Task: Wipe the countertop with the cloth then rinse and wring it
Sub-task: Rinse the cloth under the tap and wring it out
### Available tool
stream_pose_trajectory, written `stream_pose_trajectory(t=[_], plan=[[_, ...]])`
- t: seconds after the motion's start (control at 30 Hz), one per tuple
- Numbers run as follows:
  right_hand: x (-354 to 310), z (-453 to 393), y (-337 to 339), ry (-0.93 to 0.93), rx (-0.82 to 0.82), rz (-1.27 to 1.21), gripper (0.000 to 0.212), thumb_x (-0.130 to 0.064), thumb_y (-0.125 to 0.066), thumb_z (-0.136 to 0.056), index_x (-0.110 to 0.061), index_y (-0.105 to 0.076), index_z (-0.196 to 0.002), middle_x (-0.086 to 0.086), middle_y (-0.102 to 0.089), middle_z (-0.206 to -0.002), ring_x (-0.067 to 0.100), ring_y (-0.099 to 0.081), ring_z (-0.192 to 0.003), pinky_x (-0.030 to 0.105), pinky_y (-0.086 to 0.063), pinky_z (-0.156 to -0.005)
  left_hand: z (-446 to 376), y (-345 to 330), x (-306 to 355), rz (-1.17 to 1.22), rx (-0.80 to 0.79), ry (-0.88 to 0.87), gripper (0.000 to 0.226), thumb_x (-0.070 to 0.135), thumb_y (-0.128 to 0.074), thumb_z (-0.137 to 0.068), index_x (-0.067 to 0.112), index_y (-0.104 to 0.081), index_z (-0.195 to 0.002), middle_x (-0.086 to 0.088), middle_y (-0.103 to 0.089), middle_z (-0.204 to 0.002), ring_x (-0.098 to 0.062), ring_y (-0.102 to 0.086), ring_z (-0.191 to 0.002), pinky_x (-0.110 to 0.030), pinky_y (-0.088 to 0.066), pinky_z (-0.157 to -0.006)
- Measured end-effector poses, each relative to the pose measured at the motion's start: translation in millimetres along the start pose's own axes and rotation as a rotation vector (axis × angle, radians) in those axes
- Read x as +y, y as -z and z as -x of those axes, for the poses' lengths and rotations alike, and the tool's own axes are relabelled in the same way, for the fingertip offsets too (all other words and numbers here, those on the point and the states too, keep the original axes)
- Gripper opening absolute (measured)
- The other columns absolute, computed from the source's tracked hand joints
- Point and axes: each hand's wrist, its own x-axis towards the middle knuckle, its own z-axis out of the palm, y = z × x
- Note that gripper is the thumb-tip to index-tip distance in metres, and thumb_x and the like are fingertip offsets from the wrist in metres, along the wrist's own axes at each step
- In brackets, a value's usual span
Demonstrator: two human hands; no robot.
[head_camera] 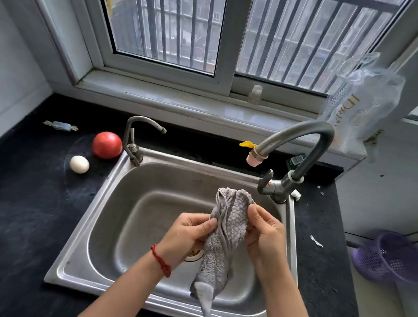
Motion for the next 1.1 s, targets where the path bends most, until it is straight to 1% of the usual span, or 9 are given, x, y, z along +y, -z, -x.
stream_pose_trajectory(t=[0.1, 0.23, 0.33, 0.53, 0.63, 0.73, 0.87, 1.0, 1.1], plan=[[5, -1, 0, -0.021, 0.027, -0.003, 0.022, -0.017, -0.054, -0.077, -0.004, -0.071, -0.082, 0.008, -0.072, -0.070, 0.017, -0.067, -0.063, 0.025, -0.057, -0.060, 0, -3, 0, 0.180, 0.000, 0.054, 0.021, 0.011, -0.050, -0.082, 0.002, -0.068, -0.089, -0.006, -0.075, -0.071, -0.014, -0.070, -0.061, -0.024, -0.058, -0.059], [12, 0, -7, 0.039, 0.134, 0.227, 0.024, -0.021, -0.044, -0.095, -0.014, -0.066, -0.089, 0.005, -0.071, -0.081, 0.018, -0.065, -0.080, 0.028, -0.054, -0.072, -2, -14, -6, 0.113, 0.104, 0.071, 0.027, 0.003, -0.036, -0.095, 0.006, -0.063, -0.095, -0.008, -0.072, -0.077, -0.015, -0.068, -0.065, -0.026, -0.058, -0.063], [15, 3, -13, 0.047, 0.134, 0.523, 0.037, -0.049, -0.061, -0.073, -0.017, -0.058, -0.090, 0.001, -0.066, -0.082, 0.011, -0.062, -0.077, 0.019, -0.049, -0.066, -1, -17, -6, 0.064, 0.194, -0.003, 0.027, 0.002, -0.036, -0.095, 0.008, -0.062, -0.094, -0.012, -0.066, -0.084, -0.016, -0.066, -0.068, -0.027, -0.058, -0.063], [13, 1, -9, 0.047, 0.192, 0.718, 0.026, -0.022, -0.069, -0.078, -0.001, -0.066, -0.064, 0.009, -0.066, -0.065, 0.017, -0.058, -0.063, 0.036, -0.048, -0.062, -2, -12, -10, 0.305, 0.385, 0.011, 0.031, 0.003, -0.032, -0.095, 0.002, -0.062, -0.085, -0.015, -0.070, -0.065, -0.022, -0.066, -0.050, -0.028, -0.056, -0.045], [19, 4, -10, 0.122, 0.248, 0.801, 0.038, -0.027, -0.061, -0.084, 0.006, -0.056, -0.067, 0.012, -0.060, -0.062, 0.023, -0.050, -0.060, 0.038, -0.043, -0.059, -9, -8, -12, 0.487, 0.390, 0.104, 0.041, 0.032, -0.041, -0.094, -0.001, -0.063, -0.103, -0.018, -0.075, -0.085, -0.030, -0.072, -0.077, -0.039, -0.060, -0.066], [19, 13, -22, 0.125, 0.238, 0.788, 0.031, -0.031, -0.044, -0.094, -0.002, -0.049, -0.084, 0.002, -0.060, -0.075, 0.015, -0.054, -0.070, 0.037, -0.045, -0.074, -10, -10, -5, 0.273, 0.367, 0.106, 0.074, 0.057, -0.075, -0.059, 0.003, -0.063, -0.108, -0.020, -0.069, -0.105, -0.036, -0.066, -0.096, -0.050, -0.051, -0.090], [18, 19, -24, 0.329, 0.349, 0.879, 0.026, -0.028, -0.037, -0.095, -0.006, -0.045, -0.085, -0.006, -0.047, -0.060, 0.008, -0.043, -0.052, 0.033, -0.033, -0.057, -14, -8, -1, -0.070, 0.367, 0.010, 0.021, 0.012, -0.077, -0.068, 0.009, -0.065, -0.085, -0.013, -0.070, -0.087, -0.025, -0.067, -0.078, -0.035, -0.056, -0.075], [-1, 12, -10, 0.464, 0.364, 0.881, 0.023, -0.027, -0.047, -0.092, -0.013, -0.048, -0.073, -0.008, -0.047, -0.053, 0.002, -0.049, -0.048, 0.016, -0.034, -0.048, -10, 9, 0, -0.193, 0.254, 0.010, 0.013, -0.002, -0.064, -0.079, 0.011, -0.065, -0.077, 0.005, -0.071, -0.067, -0.012, -0.064, -0.066, -0.023, -0.055, -0.065], [-16, 3, 1, 0.326, 0.307, 0.651, 0.022, -0.031, -0.058, -0.084, -0.012, -0.059, -0.072, -0.001, -0.053, -0.061, 0.002, -0.045, -0.053, 0.016, -0.038, -0.054, -6, 19, -2, -0.289, 0.211, 0.109, 0.012, 0.003, -0.059, -0.085, 0.010, -0.063, -0.076, 0.001, -0.067, -0.070, -0.009, -0.062, -0.059, -0.025, -0.053, -0.056]])
